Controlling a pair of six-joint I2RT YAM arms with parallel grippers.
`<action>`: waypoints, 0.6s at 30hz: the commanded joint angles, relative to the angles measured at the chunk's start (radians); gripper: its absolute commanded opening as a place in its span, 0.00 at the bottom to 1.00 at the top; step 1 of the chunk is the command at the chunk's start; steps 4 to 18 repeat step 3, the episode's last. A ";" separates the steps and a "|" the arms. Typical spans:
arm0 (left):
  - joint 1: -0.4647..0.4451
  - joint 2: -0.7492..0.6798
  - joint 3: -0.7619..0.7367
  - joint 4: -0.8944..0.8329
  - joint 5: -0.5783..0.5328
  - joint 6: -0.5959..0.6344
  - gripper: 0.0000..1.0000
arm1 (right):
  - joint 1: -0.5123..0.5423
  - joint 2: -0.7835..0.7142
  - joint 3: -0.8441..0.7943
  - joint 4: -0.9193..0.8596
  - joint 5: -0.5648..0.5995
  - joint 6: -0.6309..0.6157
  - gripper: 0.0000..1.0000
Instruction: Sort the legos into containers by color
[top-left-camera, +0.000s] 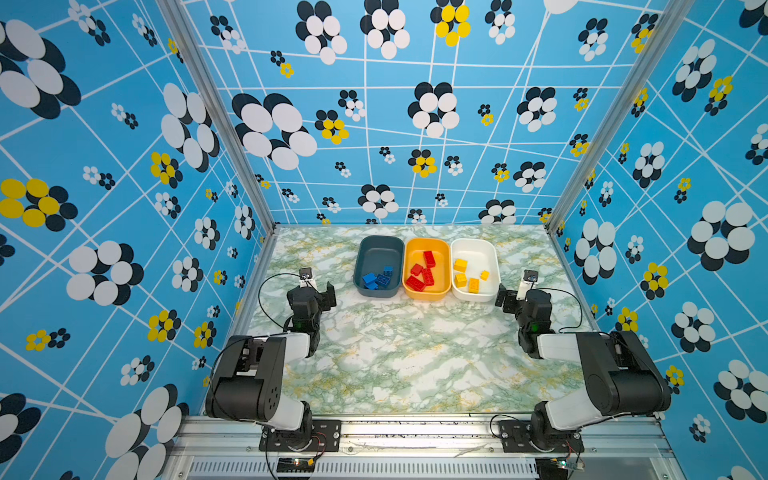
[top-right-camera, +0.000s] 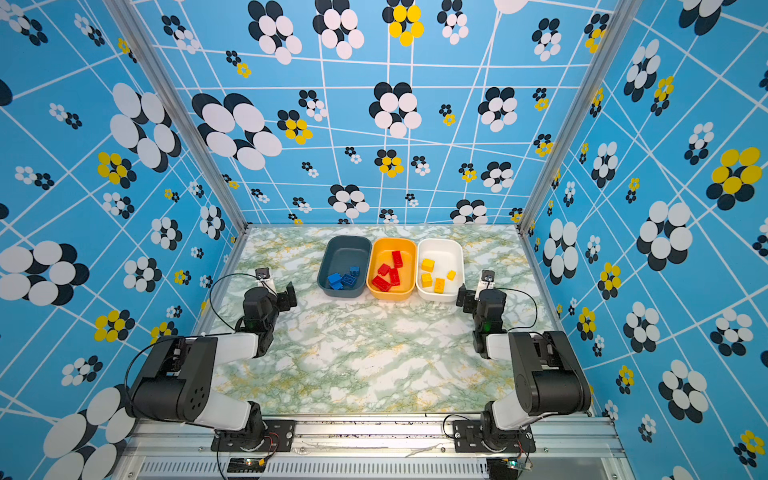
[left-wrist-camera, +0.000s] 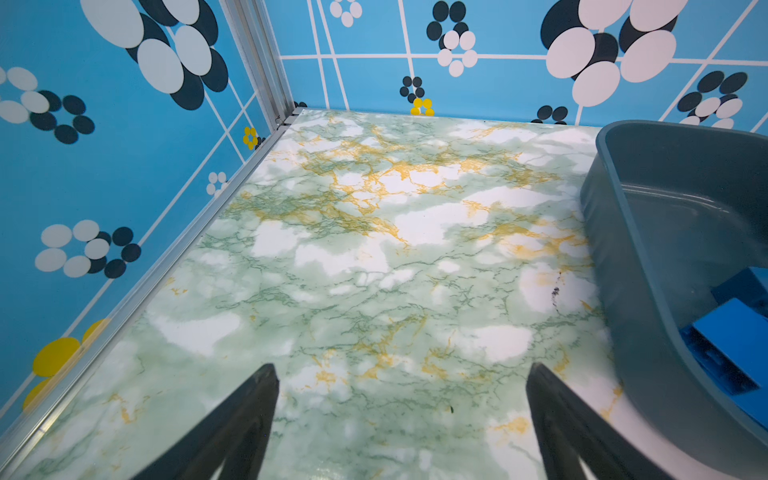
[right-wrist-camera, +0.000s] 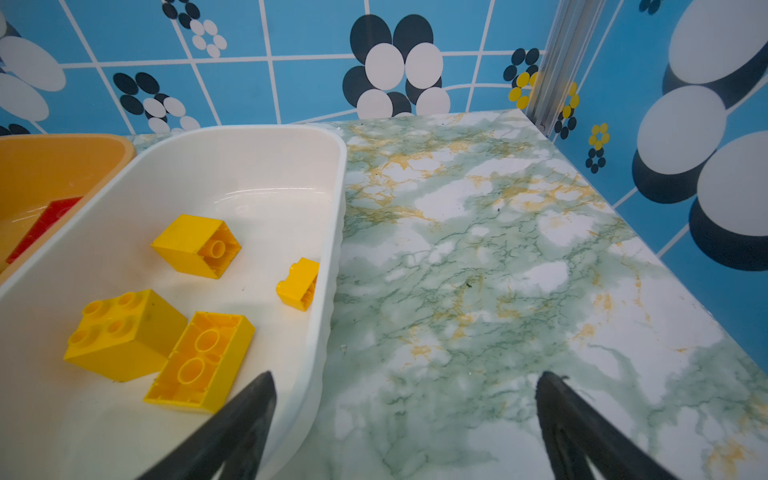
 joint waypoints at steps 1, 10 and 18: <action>0.007 0.005 -0.007 0.015 -0.004 0.008 0.95 | -0.007 0.012 -0.004 0.017 0.006 -0.007 0.99; 0.008 0.006 -0.006 0.014 -0.003 0.008 0.95 | -0.007 0.010 -0.007 0.018 0.006 -0.008 0.99; 0.008 0.006 -0.006 0.014 -0.003 0.008 0.95 | -0.007 0.010 -0.007 0.018 0.006 -0.008 0.99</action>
